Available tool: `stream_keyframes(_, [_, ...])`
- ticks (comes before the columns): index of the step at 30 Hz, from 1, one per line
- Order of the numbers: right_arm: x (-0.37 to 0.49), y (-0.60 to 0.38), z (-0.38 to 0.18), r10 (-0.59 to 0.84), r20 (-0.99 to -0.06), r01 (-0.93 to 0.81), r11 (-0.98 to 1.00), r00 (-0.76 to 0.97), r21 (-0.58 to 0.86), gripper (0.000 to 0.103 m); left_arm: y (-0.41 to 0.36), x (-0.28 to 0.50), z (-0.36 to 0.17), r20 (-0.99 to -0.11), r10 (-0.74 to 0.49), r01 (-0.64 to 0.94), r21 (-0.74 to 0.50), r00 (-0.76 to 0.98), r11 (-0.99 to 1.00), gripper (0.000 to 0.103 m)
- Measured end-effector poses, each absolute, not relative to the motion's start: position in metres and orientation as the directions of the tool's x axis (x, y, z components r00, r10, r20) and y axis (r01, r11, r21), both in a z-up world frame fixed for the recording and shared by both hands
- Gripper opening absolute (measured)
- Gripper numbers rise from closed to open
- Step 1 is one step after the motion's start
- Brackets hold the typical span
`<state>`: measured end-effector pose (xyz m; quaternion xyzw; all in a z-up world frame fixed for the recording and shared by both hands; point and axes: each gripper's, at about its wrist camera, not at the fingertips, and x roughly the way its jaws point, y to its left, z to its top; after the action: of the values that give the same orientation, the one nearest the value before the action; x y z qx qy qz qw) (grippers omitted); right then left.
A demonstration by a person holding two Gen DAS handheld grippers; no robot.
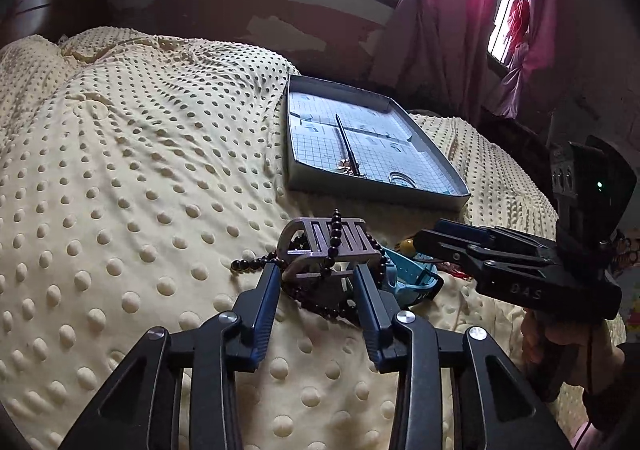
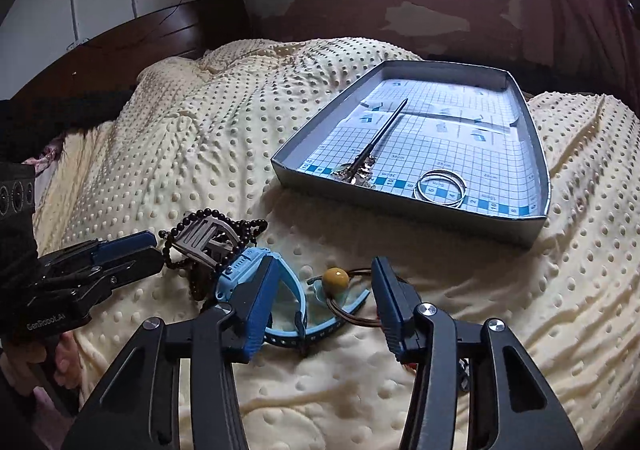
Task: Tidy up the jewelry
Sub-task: 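Grasp the black bead bracelet with the left tool while the right tool grasps the brown cord with bead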
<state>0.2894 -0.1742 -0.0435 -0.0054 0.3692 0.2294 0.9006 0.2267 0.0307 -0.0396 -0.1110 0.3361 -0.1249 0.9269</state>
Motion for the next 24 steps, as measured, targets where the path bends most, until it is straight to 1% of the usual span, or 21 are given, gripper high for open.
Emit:
stream_keyframes(2, [0.295,-0.169,-0.05,0.398,-0.689,-0.419,0.896,0.605,0.15,0.035,0.029,0.23,-0.043,-0.605,-0.309,0.159,-0.289,0.734,0.944,0.03])
stream_keyframes(7, [0.302,-0.167,-0.063,0.376,-0.722,-0.405,0.903,0.581,0.144,0.032,0.03,0.239,-0.052,-0.626,-0.31,0.137,-0.31,0.715,0.941,0.028])
stream_keyframes(9, [0.304,-0.167,-0.063,0.375,-0.727,-0.405,0.903,0.575,0.146,0.031,0.029,0.241,-0.055,-0.637,-0.302,0.126,-0.308,0.709,0.943,0.022])
stream_keyframes(10, [0.304,-0.166,-0.064,0.376,-0.727,-0.406,0.902,0.575,0.145,0.028,0.029,0.242,-0.057,-0.642,-0.3,0.123,-0.306,0.705,0.944,0.016])
stream_keyframes(11, [0.305,-0.166,-0.065,0.374,-0.729,-0.406,0.903,0.574,0.144,0.026,0.028,0.242,-0.057,-0.645,-0.296,0.121,-0.302,0.704,0.946,0.012])
stream_keyframes(14, [0.305,-0.165,-0.066,0.369,-0.73,-0.407,0.903,0.575,0.136,0.023,0.025,0.24,-0.056,-0.641,-0.288,0.124,-0.289,0.711,0.949,0.007])
stream_keyframes(16, [0.303,-0.165,-0.066,0.368,-0.724,-0.41,0.903,0.583,0.129,0.02,0.025,0.237,-0.053,-0.636,-0.274,0.119,-0.275,0.721,0.954,0.006])
stream_keyframes(17, [0.301,-0.165,-0.065,0.364,-0.718,-0.409,0.905,0.594,0.121,0.016,0.025,0.236,-0.052,-0.637,-0.264,0.114,-0.267,0.725,0.957,0.006])
stream_keyframes(21, [0.292,-0.17,-0.059,0.389,-0.691,-0.412,0.9,0.609,0.143,0.016,0.024,0.227,-0.046,-0.636,-0.243,0.101,-0.251,0.732,0.963,0.006])
stream_keyframes(24, [0.287,-0.174,-0.055,0.397,-0.678,-0.409,0.9,0.618,0.153,0.016,0.024,0.217,-0.04,-0.615,-0.248,0.096,-0.27,0.748,0.958,0.006])
